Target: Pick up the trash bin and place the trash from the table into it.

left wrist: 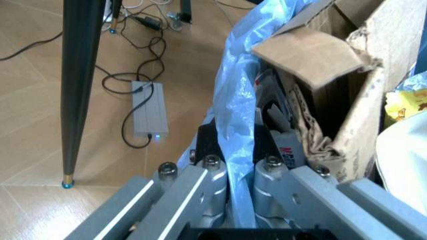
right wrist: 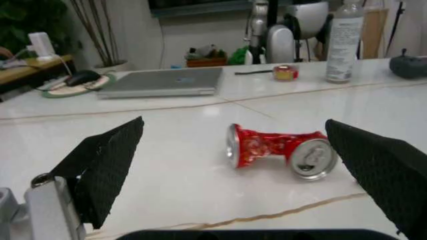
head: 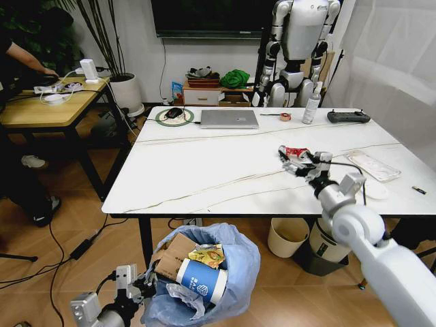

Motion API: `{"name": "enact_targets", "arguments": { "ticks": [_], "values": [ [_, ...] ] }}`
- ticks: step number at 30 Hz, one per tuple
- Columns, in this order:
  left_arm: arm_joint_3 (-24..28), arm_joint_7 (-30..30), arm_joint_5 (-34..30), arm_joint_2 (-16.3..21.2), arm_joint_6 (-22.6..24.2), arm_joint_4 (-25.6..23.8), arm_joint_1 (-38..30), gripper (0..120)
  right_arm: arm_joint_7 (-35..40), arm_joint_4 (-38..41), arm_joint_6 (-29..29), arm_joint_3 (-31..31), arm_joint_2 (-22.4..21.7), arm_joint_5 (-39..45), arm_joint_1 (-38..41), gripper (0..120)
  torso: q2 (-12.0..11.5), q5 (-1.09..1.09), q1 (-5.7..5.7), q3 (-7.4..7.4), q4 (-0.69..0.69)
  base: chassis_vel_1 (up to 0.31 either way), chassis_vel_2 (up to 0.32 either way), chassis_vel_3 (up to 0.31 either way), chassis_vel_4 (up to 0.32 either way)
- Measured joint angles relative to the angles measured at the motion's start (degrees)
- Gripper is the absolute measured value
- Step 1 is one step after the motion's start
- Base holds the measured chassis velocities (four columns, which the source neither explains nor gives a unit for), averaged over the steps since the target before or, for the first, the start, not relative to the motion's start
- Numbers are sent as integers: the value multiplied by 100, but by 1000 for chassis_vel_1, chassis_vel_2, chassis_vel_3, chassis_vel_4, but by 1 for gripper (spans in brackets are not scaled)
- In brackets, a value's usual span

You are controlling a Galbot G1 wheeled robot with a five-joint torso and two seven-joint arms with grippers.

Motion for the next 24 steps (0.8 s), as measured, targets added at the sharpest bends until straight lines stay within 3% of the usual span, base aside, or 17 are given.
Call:
{"name": "enact_targets", "arguments": {
  "ticks": [7,15,24],
  "values": [
    [-32,6,31,-41,-7,-22,34,0,-1000,-1492,177,-40,-133,202,570,100,0,-1,0,0,-3,0,0,0,0],
    [-42,14,90,-107,-11,-27,69,0,-1718,-2415,409,-325,-165,338,1148,100,0,3,-1,0,-1,0,0,0,0],
    [-82,20,133,-166,-14,-69,116,0,-1852,-2756,431,-522,-74,272,1401,100,0,-1,-1,0,0,0,0,0,0]
  ]
}}
